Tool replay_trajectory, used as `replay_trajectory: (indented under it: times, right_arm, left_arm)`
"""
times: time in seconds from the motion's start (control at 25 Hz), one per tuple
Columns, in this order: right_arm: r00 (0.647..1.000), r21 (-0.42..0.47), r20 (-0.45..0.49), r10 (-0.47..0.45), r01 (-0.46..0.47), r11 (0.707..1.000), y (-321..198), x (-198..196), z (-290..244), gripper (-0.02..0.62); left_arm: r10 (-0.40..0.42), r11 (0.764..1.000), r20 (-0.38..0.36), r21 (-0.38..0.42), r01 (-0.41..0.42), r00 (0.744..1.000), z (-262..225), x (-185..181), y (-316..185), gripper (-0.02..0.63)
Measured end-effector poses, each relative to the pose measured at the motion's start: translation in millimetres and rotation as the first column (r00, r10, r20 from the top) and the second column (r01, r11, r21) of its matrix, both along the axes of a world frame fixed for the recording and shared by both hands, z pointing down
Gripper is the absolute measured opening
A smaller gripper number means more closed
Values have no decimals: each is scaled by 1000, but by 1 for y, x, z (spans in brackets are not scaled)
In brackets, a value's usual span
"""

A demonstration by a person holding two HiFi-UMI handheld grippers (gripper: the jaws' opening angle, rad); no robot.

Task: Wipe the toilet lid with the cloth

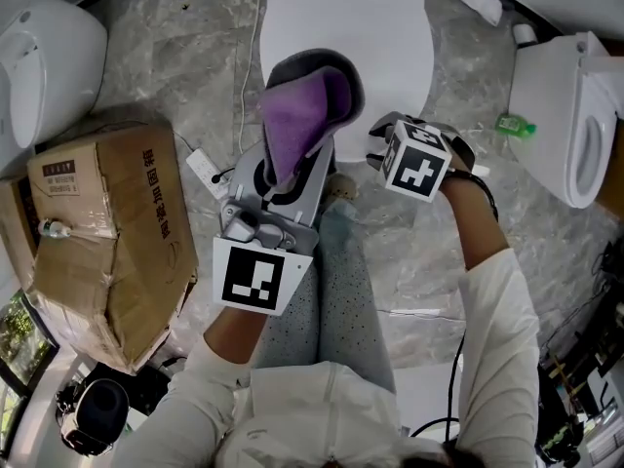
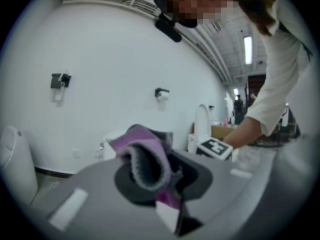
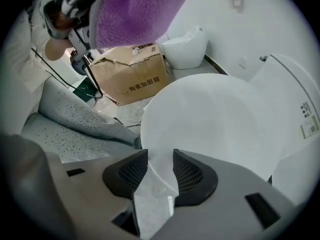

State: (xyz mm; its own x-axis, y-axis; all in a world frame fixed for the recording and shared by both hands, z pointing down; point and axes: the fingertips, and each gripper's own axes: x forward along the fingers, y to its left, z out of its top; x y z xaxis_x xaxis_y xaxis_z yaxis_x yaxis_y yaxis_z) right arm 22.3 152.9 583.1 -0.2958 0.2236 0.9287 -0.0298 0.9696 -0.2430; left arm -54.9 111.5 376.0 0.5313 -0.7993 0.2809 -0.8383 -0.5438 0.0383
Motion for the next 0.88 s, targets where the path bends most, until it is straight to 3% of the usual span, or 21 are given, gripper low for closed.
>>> replay_trajectory:
  times: [0.16, 0.44, 0.88]
  right_arm:
    - [996, 24, -24, 81, -81, 996, -1, 3, 28, 74]
    - [992, 129, -95, 88, -76, 989, 8, 3, 78, 58]
    - [984, 164, -108, 139, -120, 979, 8, 3, 110, 34]
  left_arm:
    - [4, 1000, 13, -3, -4, 1000, 6, 0, -4, 48]
    - [-7, 1000, 27, -13, 7, 1000, 23, -9, -10, 48]
    - [-31, 999, 27, -13, 31, 999, 35, -23, -22, 48]
